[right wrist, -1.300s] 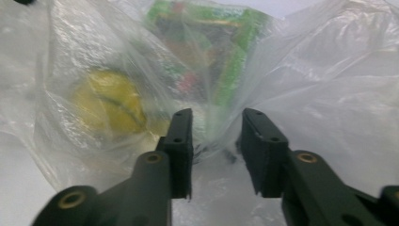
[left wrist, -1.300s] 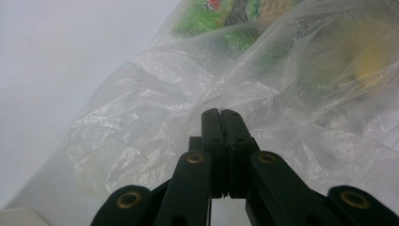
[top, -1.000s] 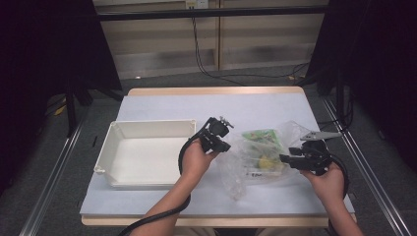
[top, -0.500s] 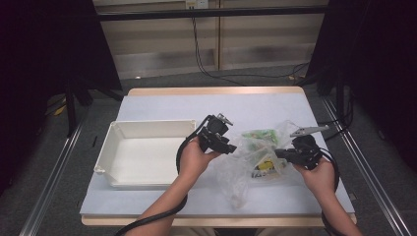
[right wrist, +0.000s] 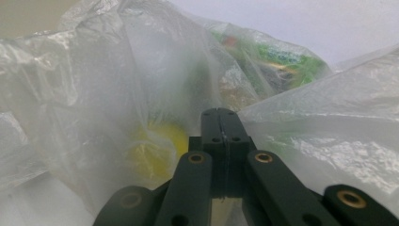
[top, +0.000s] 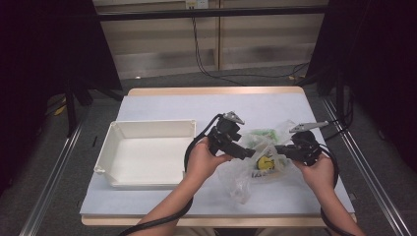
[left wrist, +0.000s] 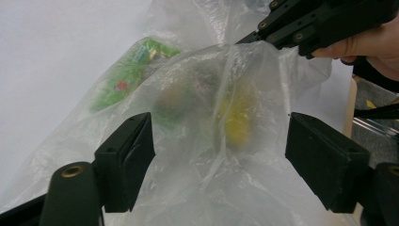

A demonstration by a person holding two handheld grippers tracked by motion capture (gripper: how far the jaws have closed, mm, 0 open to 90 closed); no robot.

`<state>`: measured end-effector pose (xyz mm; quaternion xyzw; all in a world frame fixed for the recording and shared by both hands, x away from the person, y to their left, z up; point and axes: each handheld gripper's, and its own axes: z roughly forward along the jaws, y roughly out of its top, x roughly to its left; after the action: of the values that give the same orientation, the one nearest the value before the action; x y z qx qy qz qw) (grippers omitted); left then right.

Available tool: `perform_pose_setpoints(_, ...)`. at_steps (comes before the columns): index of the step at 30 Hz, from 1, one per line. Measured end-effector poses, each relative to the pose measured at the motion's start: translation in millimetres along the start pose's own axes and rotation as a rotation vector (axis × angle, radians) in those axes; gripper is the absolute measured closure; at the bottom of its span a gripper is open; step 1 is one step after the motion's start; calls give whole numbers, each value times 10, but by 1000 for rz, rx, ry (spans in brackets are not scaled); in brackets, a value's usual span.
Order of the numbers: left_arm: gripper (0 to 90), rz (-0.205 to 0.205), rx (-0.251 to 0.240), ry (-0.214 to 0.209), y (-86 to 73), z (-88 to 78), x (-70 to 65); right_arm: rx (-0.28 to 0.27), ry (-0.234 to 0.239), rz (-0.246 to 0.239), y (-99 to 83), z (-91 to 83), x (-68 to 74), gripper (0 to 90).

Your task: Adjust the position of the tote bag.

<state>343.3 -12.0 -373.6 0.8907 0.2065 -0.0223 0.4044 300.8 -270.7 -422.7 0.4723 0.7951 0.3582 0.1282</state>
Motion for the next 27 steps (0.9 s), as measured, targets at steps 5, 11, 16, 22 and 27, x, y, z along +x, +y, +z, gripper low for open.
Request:
perform_pose_setpoints(5, 215, 17, 21, -5, 28, 39, -46, 7, 2, -9, -20, 19, 5, 900)
perform_pose_setpoints(11, 171, 60, 67, 18, 89, 147, -153, -2, 4, -10, -11, 22, 25, 900)
perform_pose_setpoints(16, 182, 113, 91, 35, 195, 239, -188, -2, 4, -12, 8, 15, 38, 900)
perform_pose_setpoints(22, 261, 114, 111, 62, 240, 293, -144, -9, 4, -13, 11, -14, 32, 900)
perform_pose_setpoints(27, 433, 105, 149, 58, 219, 327, -70, -20, 7, -6, -9, -49, 3, 900)
